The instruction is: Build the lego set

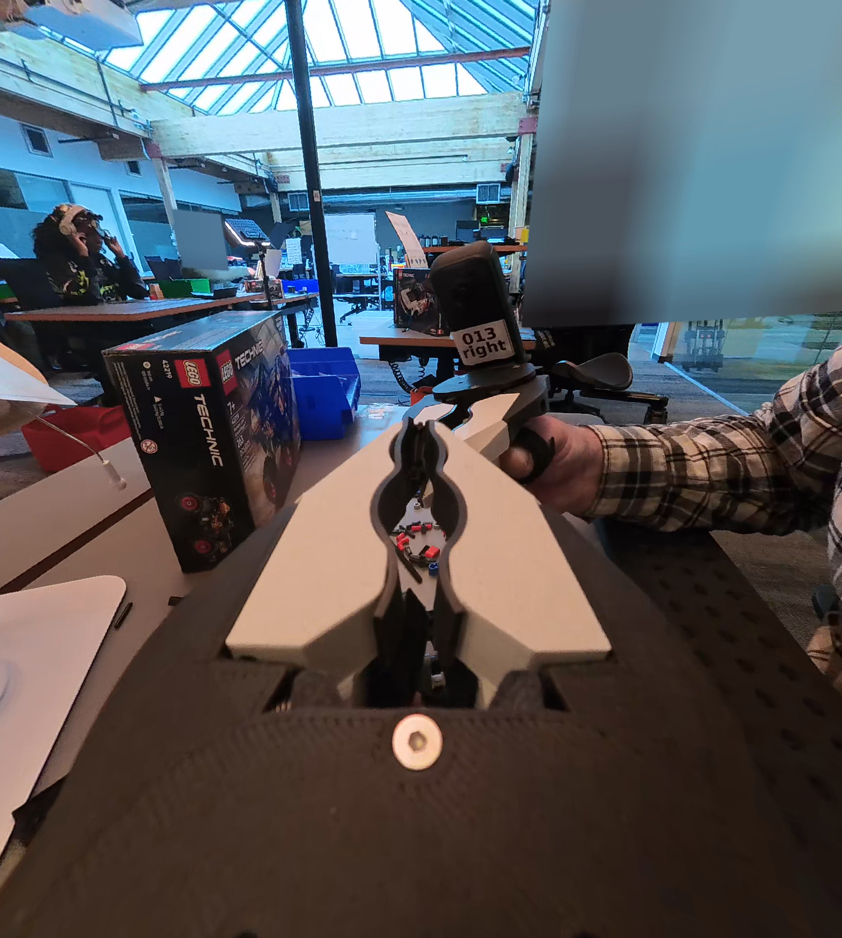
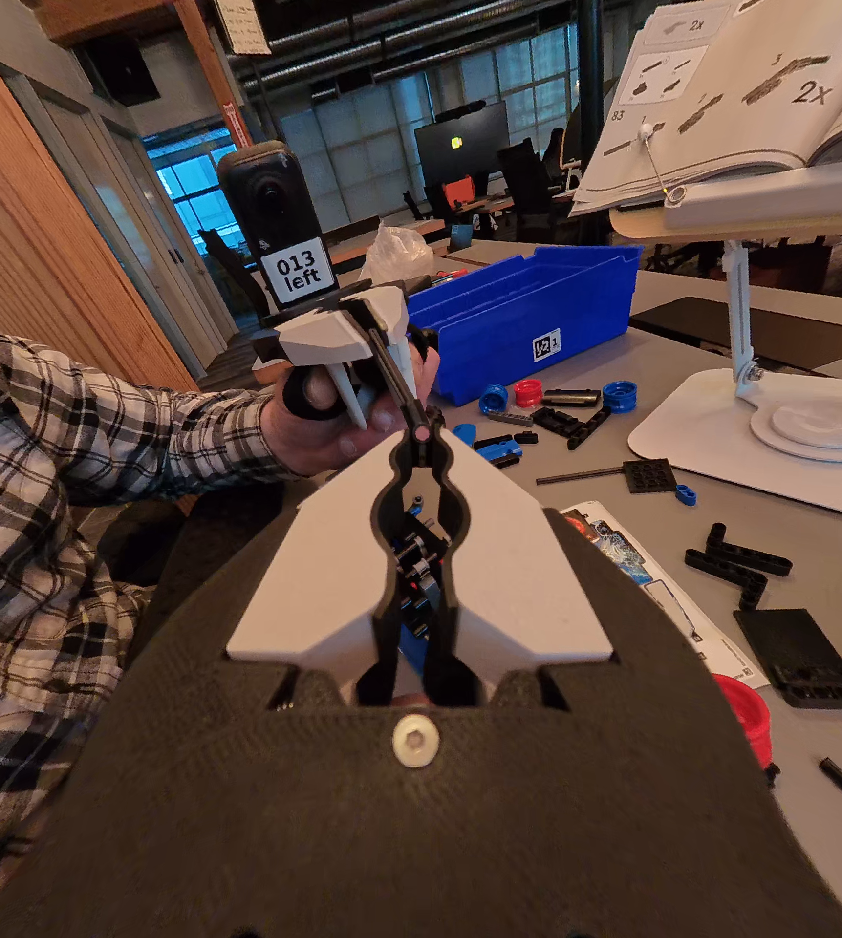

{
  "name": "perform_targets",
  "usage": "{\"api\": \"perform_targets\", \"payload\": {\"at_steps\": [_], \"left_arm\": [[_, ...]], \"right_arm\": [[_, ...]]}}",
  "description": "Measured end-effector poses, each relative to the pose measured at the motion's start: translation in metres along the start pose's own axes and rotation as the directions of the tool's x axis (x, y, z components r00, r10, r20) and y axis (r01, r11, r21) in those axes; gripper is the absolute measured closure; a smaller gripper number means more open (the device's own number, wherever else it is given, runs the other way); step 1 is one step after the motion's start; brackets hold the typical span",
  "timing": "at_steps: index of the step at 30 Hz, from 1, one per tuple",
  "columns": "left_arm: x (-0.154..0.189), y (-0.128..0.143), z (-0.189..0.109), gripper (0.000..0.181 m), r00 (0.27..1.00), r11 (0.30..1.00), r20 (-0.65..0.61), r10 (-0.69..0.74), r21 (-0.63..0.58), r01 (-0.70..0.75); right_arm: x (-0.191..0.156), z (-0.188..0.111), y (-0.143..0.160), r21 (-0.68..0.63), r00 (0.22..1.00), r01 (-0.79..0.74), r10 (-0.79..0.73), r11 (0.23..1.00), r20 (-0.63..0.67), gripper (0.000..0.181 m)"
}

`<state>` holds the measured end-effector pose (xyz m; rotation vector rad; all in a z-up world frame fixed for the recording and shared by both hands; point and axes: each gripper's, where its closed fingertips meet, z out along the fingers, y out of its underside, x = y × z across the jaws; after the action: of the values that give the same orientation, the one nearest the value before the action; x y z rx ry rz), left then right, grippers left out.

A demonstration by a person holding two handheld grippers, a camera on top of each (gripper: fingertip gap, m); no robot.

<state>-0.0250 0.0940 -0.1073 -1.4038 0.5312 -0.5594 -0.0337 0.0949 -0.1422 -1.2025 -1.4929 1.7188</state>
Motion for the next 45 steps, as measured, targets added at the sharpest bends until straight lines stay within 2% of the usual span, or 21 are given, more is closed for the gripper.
{"api": "perform_targets", "payload": {"at_steps": [12, 22, 31, 34, 36, 40, 45], "left_arm": [[0.004, 0.0, 0.001, 0.179, 0.999, 0.998, -0.004, 0.044, -0.048, -0.044], [0.01, -0.004, 0.0, 0.179, 0.999, 0.999, -0.009, 0.043, 0.0, -0.043], [0.011, -0.006, 0.0, 0.177, 0.999, 1.0, -0.027, 0.028, 0.012, -0.027], [0.011, -0.006, -0.002, 0.178, 0.998, 0.999, -0.044, 0.037, -0.02, -0.038], [0.01, 0.003, -0.002, 0.175, 0.997, 0.994, -0.044, 0.063, -0.087, -0.067], [0.009, 0.013, -0.002, 0.174, 0.99, 0.978, -0.019, 0.139, -0.153, -0.14], [0.006, 0.017, -0.001, 0.175, 0.984, 0.966, 0.018, 0.176, -0.194, -0.169]], "right_arm": [[-0.003, 0.0, 0.0, -0.046, 0.995, 0.087, -0.088, 0.995, -0.035, 0.177], [-0.012, -0.001, -0.005, 0.002, 0.999, 0.045, -0.045, 0.999, 0.03, 0.177], [-0.012, -0.002, -0.007, -0.001, 0.996, 0.091, -0.09, 0.996, 0.008, 0.177], [-0.009, -0.002, -0.007, -0.037, 0.982, 0.181, -0.183, 0.983, -0.052, 0.176], [-0.005, -0.004, -0.007, -0.065, 0.962, 0.246, -0.252, 0.967, -0.107, 0.177], [0.005, -0.008, -0.003, -0.166, 0.891, 0.379, -0.408, 0.91, -0.199, 0.176], [0.009, -0.01, 0.001, -0.272, 0.797, 0.49, -0.552, 0.828, -0.245, 0.176]]}}
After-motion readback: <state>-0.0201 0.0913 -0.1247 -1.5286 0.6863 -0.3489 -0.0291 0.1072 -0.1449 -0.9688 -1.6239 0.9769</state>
